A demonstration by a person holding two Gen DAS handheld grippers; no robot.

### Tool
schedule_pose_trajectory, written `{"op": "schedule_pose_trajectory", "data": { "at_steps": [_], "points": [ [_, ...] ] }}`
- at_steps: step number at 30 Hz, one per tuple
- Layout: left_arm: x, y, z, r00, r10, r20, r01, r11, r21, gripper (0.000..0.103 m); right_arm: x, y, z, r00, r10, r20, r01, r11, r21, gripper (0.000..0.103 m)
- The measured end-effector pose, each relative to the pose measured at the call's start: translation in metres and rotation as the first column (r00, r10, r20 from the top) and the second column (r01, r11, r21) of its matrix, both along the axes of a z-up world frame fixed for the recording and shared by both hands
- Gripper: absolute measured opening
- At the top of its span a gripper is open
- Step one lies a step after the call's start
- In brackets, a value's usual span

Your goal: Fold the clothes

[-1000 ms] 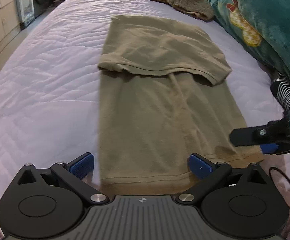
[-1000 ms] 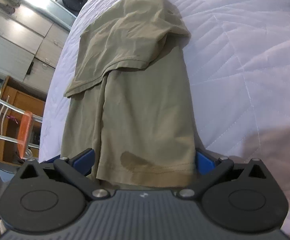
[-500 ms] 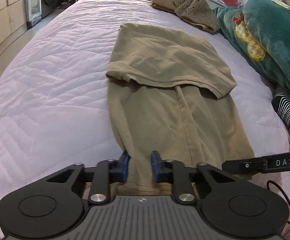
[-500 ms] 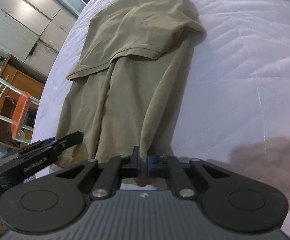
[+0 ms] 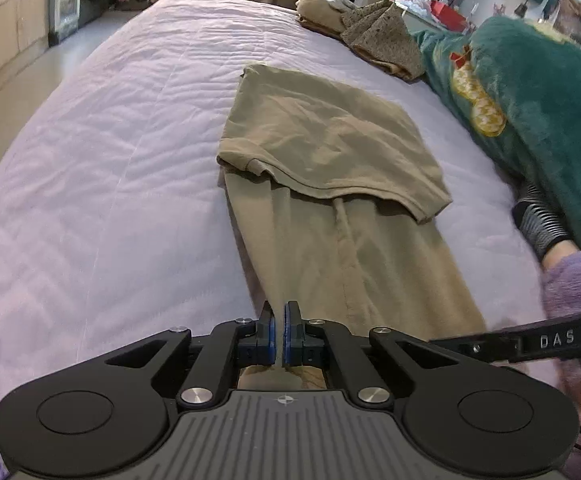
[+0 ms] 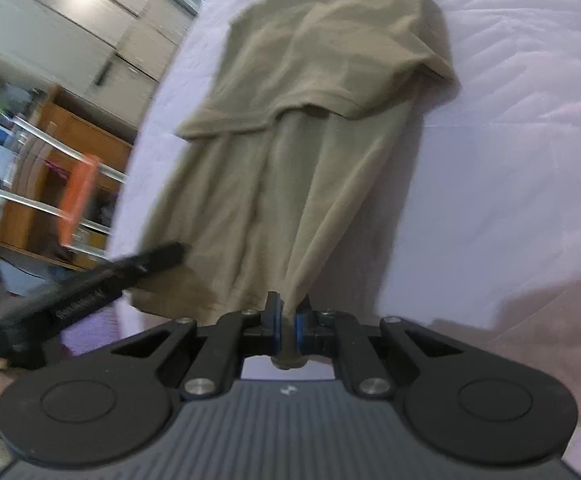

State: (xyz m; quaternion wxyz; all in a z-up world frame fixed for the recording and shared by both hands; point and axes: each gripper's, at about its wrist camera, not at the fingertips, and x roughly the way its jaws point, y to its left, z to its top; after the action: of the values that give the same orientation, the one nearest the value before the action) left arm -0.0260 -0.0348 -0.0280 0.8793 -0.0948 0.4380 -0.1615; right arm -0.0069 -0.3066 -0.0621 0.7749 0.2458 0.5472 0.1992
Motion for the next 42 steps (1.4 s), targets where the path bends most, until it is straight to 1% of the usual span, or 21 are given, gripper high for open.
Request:
{"op": "schedule_pose_trajectory", "data": {
  "at_steps": [1, 7, 9, 12, 15, 18, 20, 22, 23, 25, 26, 27, 29, 31, 32, 34, 35, 38, 40, 41, 42],
  "points": [
    [0.004, 0.003, 0.004, 1.000, 0.006, 0.000, -0.006, 1.000, -0.028, 0.004, -0.001, -0.003, 0.004, 1.000, -0.007, 0.005, 0.007, 0.999, 0.038, 0.008],
    [0.027, 0.020, 0.027, 0.999, 0.040, 0.004, -0.038, 0.982, -0.184, 0.004, 0.034, -0.024, 0.030, 0.993, -0.109, 0.053, 0.099, 0.984, 0.151, 0.008],
    [0.045, 0.015, 0.039, 0.999, 0.039, 0.035, -0.031, 0.981, -0.189, 0.004, 0.046, -0.032, 0.039, 0.987, -0.144, 0.066, 0.129, 0.974, 0.188, 0.008],
    [0.078, 0.000, 0.057, 0.996, 0.026, 0.089, -0.013, 0.989, -0.148, 0.004, 0.064, -0.043, 0.052, 0.977, -0.197, 0.084, 0.171, 0.954, 0.245, 0.008],
    [0.115, -0.016, 0.067, 0.990, 0.028, 0.136, -0.016, 0.996, -0.091, 0.006, 0.099, -0.052, 0.065, 0.958, -0.253, 0.134, 0.228, 0.957, 0.178, 0.008],
    [0.155, -0.031, 0.068, 0.985, 0.042, 0.165, -0.033, 0.998, -0.055, 0.009, 0.135, -0.053, 0.069, 0.938, -0.276, 0.208, 0.277, 0.960, 0.022, 0.008],
    [0.179, -0.046, 0.065, 0.980, 0.026, 0.195, -0.025, 1.000, -0.008, 0.009, 0.155, -0.055, 0.064, 0.934, -0.275, 0.228, 0.287, 0.958, -0.017, 0.008],
    [0.202, -0.059, 0.057, 0.980, 0.014, 0.201, -0.022, 0.999, 0.037, 0.012, 0.176, -0.057, 0.051, 0.929, -0.290, 0.231, 0.305, 0.952, -0.029, 0.009],
    [0.214, -0.062, 0.052, 0.982, 0.017, 0.187, -0.026, 0.999, 0.045, 0.013, 0.185, -0.059, 0.044, 0.928, -0.299, 0.223, 0.311, 0.950, -0.017, 0.011],
    [0.238, -0.062, 0.041, 0.991, 0.050, 0.122, -0.051, 0.999, 0.011, 0.014, 0.203, -0.068, 0.029, 0.932, -0.330, 0.147, 0.329, 0.944, 0.034, 0.024],
    [0.247, -0.057, 0.035, 0.994, 0.068, 0.087, -0.067, 0.998, -0.020, 0.014, 0.207, -0.075, 0.021, 0.933, -0.346, 0.100, 0.340, 0.938, 0.070, 0.034],
    [0.254, -0.051, 0.031, 0.995, 0.081, 0.059, -0.079, 0.996, -0.044, 0.014, 0.206, -0.082, 0.016, 0.928, -0.364, 0.076, 0.354, 0.928, 0.118, 0.042],
    [0.266, -0.041, 0.025, 0.995, 0.097, 0.017, -0.096, 0.992, -0.078, 0.015, 0.208, -0.094, 0.015, 0.919, -0.387, 0.080, 0.372, 0.915, 0.157, 0.050],
    [0.269, -0.036, 0.027, 0.996, 0.084, 0.027, -0.082, 0.994, -0.072, 0.015, 0.205, -0.103, 0.024, 0.903, -0.410, 0.132, 0.393, 0.910, 0.134, 0.058],
    [0.270, -0.033, 0.030, 0.996, 0.084, 0.037, -0.081, 0.994, -0.071, 0.015, 0.204, -0.105, 0.030, 0.898, -0.410, 0.158, 0.394, 0.911, 0.122, 0.063],
    [0.269, -0.027, 0.040, 0.992, 0.100, 0.077, -0.094, 0.993, -0.076, 0.015, 0.202, -0.109, 0.043, 0.889, -0.407, 0.209, 0.395, 0.914, 0.097, 0.067],
    [0.266, -0.026, 0.045, 0.989, 0.106, 0.103, -0.098, 0.992, -0.076, 0.016, 0.201, -0.106, 0.047, 0.898, -0.382, 0.218, 0.371, 0.924, 0.093, 0.069],
    [0.257, -0.022, 0.066, 0.968, 0.136, 0.213, -0.134, 0.991, -0.024, 0.031, 0.199, -0.095, 0.056, 0.923, -0.299, 0.240, 0.288, 0.954, 0.080, 0.072],
    [0.249, -0.021, 0.079, 0.965, 0.117, 0.236, -0.114, 0.993, -0.028, 0.032, 0.195, -0.075, 0.058, 0.947, -0.192, 0.258, 0.187, 0.981, 0.044, 0.074],
    [0.245, -0.022, 0.083, 0.968, 0.085, 0.238, -0.078, 0.996, -0.037, 0.032, 0.195, -0.063, 0.057, 0.956, -0.127, 0.265, 0.127, 0.992, 0.015, 0.075],
    [0.239, -0.028, 0.082, 0.973, 0.017, 0.229, -0.009, 0.999, -0.038, 0.033, 0.194, -0.051, 0.057, 0.961, -0.061, 0.269, 0.067, 0.998, -0.014, 0.075]
  ]
}}
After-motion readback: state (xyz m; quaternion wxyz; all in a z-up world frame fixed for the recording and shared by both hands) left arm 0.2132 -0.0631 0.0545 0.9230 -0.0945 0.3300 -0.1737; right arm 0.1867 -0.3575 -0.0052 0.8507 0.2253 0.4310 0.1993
